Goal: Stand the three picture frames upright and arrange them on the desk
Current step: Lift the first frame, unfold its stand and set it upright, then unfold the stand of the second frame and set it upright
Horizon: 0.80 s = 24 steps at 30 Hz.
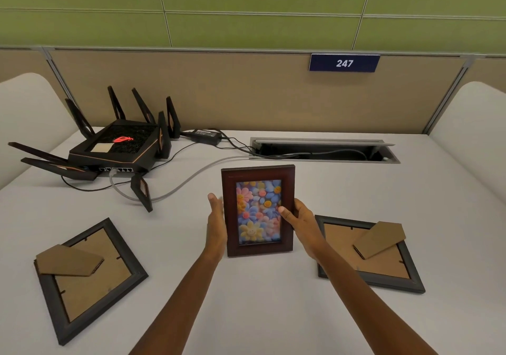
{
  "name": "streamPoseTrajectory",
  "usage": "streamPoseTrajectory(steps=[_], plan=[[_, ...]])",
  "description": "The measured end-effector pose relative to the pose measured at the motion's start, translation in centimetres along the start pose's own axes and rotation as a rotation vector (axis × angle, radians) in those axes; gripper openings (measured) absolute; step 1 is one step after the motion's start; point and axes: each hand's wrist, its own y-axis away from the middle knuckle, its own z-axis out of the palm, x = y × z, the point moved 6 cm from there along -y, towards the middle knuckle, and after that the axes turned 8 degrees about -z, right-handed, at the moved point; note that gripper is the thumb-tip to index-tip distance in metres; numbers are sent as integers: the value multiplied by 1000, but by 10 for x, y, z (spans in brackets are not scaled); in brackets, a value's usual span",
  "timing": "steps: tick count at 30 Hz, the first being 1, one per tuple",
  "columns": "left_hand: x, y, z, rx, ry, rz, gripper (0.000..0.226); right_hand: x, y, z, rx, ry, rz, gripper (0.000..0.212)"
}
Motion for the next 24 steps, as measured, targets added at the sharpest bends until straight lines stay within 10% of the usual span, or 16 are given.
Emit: streamPoseTrajectory(steps=[4,12,20,24], plan=[[27,26,-19,448,-413,428,50,-7,9,-9,46,123,-68,35],[29,79,41,240,-970,1094,55,-13,40,-57,250,484,-204,35],[-27,101,114,-107,-1121,1092,48,-10,70,-109,249,774,-149,37],[-63,89,146,-210,-1097,807,57,-9,83,-134,241,925,-129,38]])
